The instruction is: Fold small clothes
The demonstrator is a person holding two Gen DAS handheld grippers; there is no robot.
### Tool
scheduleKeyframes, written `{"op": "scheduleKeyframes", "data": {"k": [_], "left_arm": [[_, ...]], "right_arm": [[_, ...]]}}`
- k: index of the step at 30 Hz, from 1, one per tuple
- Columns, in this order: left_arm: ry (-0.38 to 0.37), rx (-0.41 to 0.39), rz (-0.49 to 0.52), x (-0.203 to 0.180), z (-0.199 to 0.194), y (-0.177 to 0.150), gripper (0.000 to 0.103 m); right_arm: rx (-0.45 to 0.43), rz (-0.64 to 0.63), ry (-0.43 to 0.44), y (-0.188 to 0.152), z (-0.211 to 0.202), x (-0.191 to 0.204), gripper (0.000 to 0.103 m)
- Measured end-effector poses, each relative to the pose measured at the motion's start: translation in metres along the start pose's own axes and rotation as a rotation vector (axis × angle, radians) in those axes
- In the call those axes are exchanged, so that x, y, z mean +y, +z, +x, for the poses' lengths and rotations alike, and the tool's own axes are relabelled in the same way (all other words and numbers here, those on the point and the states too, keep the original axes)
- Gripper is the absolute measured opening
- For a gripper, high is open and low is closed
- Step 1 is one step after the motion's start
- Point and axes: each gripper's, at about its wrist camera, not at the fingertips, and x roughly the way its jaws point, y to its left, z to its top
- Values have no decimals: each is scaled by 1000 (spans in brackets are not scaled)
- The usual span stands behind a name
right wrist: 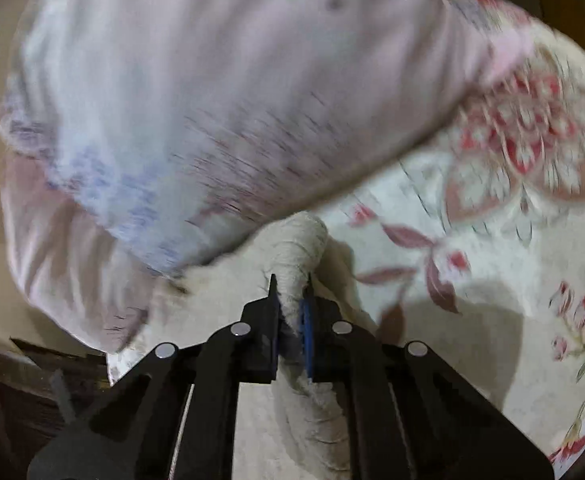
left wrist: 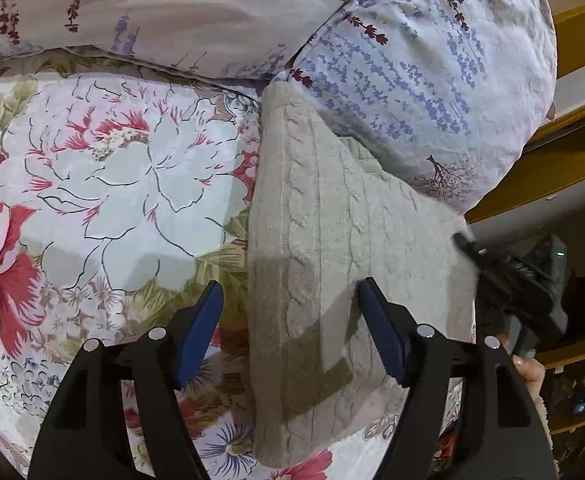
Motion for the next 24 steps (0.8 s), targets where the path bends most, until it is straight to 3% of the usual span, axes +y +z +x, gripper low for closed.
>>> {"op": "scheduleKeyframes", "data": {"k": [2,4,8,13,15,17,18,20,24], "left_arm": [[4,4,5,-1,3,3,71],[0,9,4,-4,7,4,71],[7,16,16,-11,16,1,71],[3,20,15,-14,21,1,72],[1,19,11,-13,20,3,72],[-6,19,2,-7,16,3,71],[-10,21,-4,-5,15,4,71],[-19,23,-16,-1,14,9,71],[-37,50,-23,0,20,21,72]], "right_arm": [[-53,-27,17,3,-10,5,8],[-73,-51,-20,7,-11,7,8],[-11,-30,-166,4,21,-8,8],[13,5,-212,-1,36,-17,11],[30,-10,-207,0,34,-11,25],[32,15,-160,1,26,-10,67],[30,33,-117,1,18,-16,75],[37,54,-49,-2,8,-21,79],[154,94,-20,-11,17,-34,79]]}}
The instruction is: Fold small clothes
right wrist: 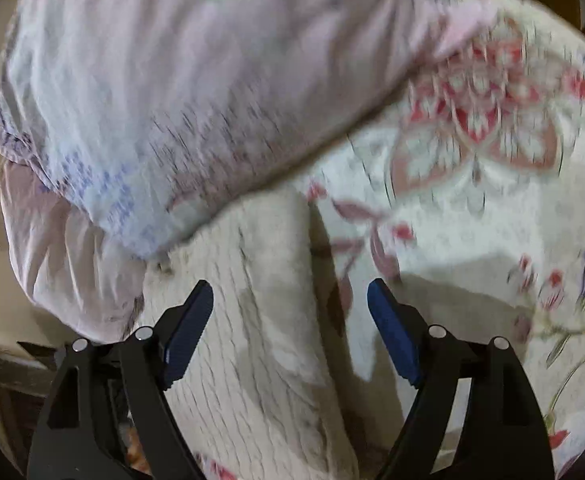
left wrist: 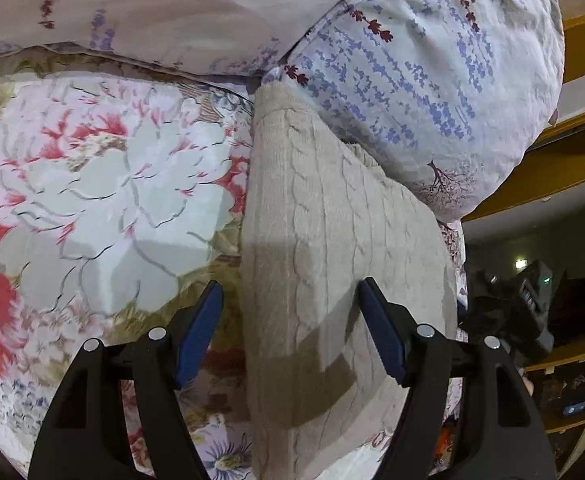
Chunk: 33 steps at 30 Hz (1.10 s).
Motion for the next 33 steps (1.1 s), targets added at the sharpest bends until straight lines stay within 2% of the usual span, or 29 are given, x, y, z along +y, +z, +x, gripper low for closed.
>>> {"op": "scheduleKeyframes", "data": {"k": [2,6,9,10,12,14,15,17,19,22,25,29,33], "left_arm": [[-16,21,-10,1,5,3,72],[-40,45,-19,2,12,6,72],[-47,46,-14,-1,16,6,71],[-46,45,-11,-2,17,5,71],[-40,39,-1,-4,18,4,68],[-45,37,-4,-6,19,3,64],[-50,35,-10,-8,19,2,60],[-59,30,-12,-8,18,1,52],[-73,18,4,-10,13,0,43],[-89,2,28,-10,1,-2,37],[-135,-6,57,-11,-16,-2,36],[-135,-31,85,-3,-46,0,36],[-126,-58,65,27,-84,2,36]], "right_arm": [[44,19,19,-7,9,-2,80],[76,8,67,-17,19,2,79],[103,-27,80,-22,22,12,73],[111,-29,89,-22,25,15,66],[133,-31,112,-26,32,18,62],[134,-48,111,-29,35,22,53],[140,-45,114,-30,37,22,51],[151,-32,143,-32,38,20,36],[152,-23,167,-34,36,19,31],[133,-16,184,-37,28,21,28],[113,-17,231,-39,14,24,26],[122,-92,257,-52,19,59,25],[131,-160,280,-69,36,91,25]]}}
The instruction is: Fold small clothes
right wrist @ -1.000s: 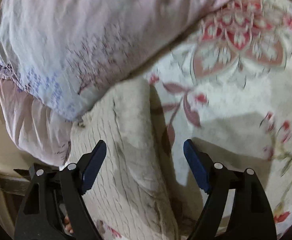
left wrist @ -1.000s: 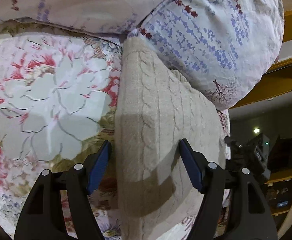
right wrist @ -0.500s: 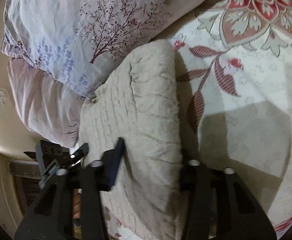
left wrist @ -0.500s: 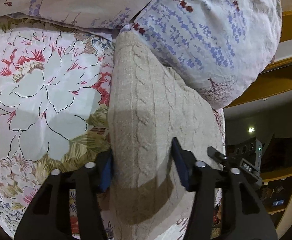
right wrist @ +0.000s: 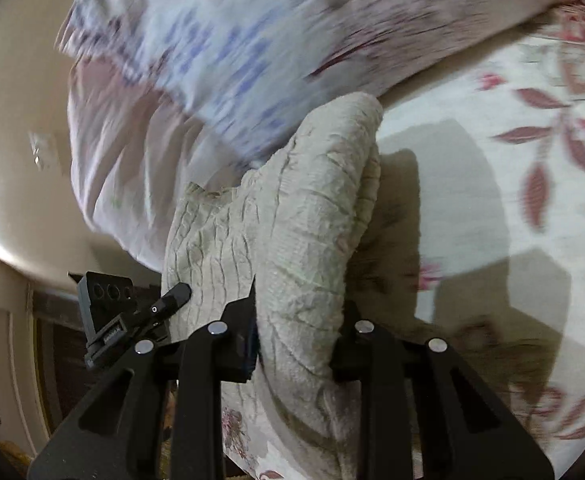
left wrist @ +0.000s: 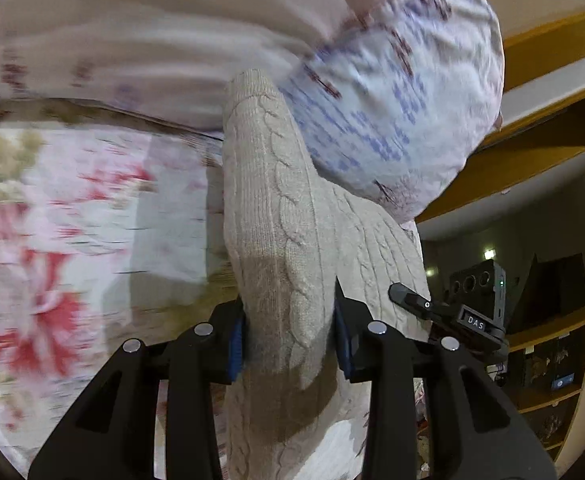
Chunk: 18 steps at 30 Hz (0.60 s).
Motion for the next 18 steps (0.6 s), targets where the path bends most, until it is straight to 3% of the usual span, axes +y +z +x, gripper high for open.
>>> {"op": "scheduleKeyframes", "data": {"k": [3,6,8,12,14,18], "left_arm": [[37,-13,-31,28,-18,-2,37],[97,0,-111,62,-13,-8,40],[81,-14,-170,78,-6,-15,45],[71,-43,-197,80,0,-18,53],[94,-35,-180,77,1,-15,54],[153,-45,-142,61,-6,-10,55]], "right_arm": [[2,-44,-5,-8,19,13,25],[16,-62,-69,-16,47,15,26],[5,-39,-96,-18,57,7,28],[7,-21,-110,-19,56,6,35],[15,-31,-128,-18,53,10,41],[-28,-40,-137,-20,32,14,43]]}}
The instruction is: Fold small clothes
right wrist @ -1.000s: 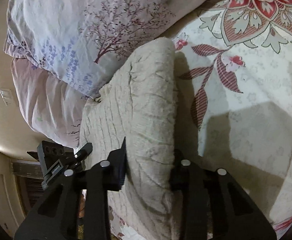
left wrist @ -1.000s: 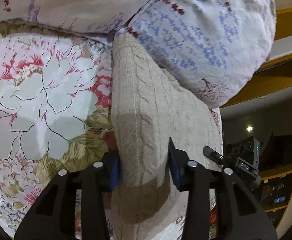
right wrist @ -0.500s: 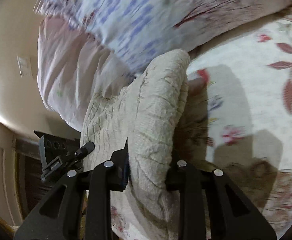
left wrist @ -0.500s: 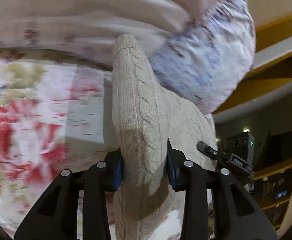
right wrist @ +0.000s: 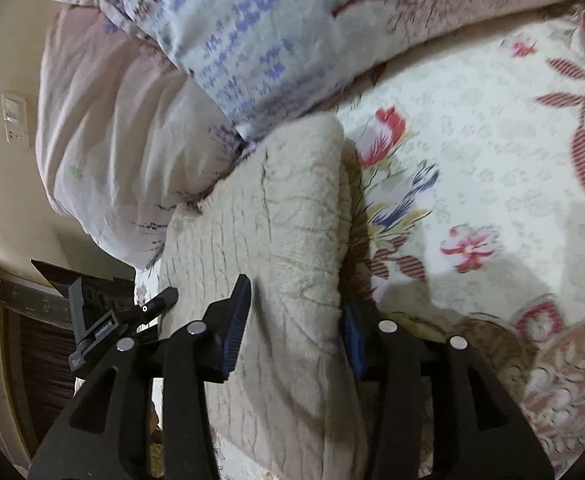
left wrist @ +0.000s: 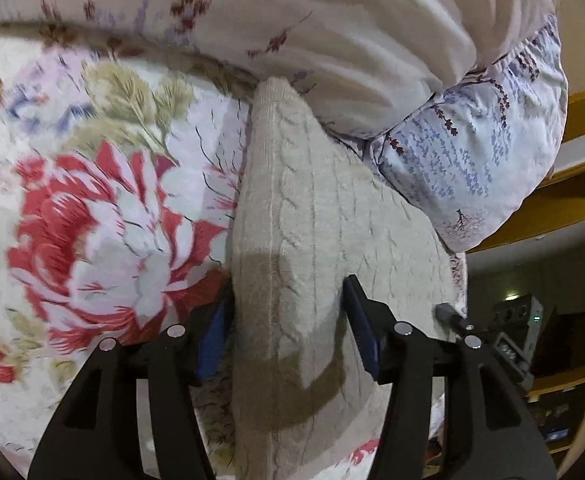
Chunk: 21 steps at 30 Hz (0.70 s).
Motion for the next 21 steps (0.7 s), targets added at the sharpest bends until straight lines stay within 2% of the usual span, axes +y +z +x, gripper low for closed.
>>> {"op": "scheduleKeyframes", "data": {"k": [2,5,7,9,12,14,16,18,21], "left_arm": [[48,-47,48,-7,-15,-2,55],[105,-158,156,-27,-43,-14,57],[118,-191,224,-42,-53,-26,61],[127,-192,288,-55,-54,-38,63],[143,-151,375,-71,-43,-56,67],[178,-112,399,-75,-26,-63,68],[210,-100,405,-71,-17,-65,69],[226,-102,424,-72,-13,-68,71],[274,-90,468,-79,-1,-71,77]], "right_arm": [[-38,-16,-28,-2,-12,2,43],[-129,-66,-114,-5,-34,6,43],[-191,-147,-144,-11,-49,19,43],[-203,-221,-130,-17,-53,32,42],[-159,-344,-110,-27,-46,55,43],[-114,-390,-128,-32,-33,63,45],[-78,-405,-193,-35,-18,65,50],[-28,-395,-282,-35,1,56,50],[-44,-409,-317,-35,10,50,51]]}}
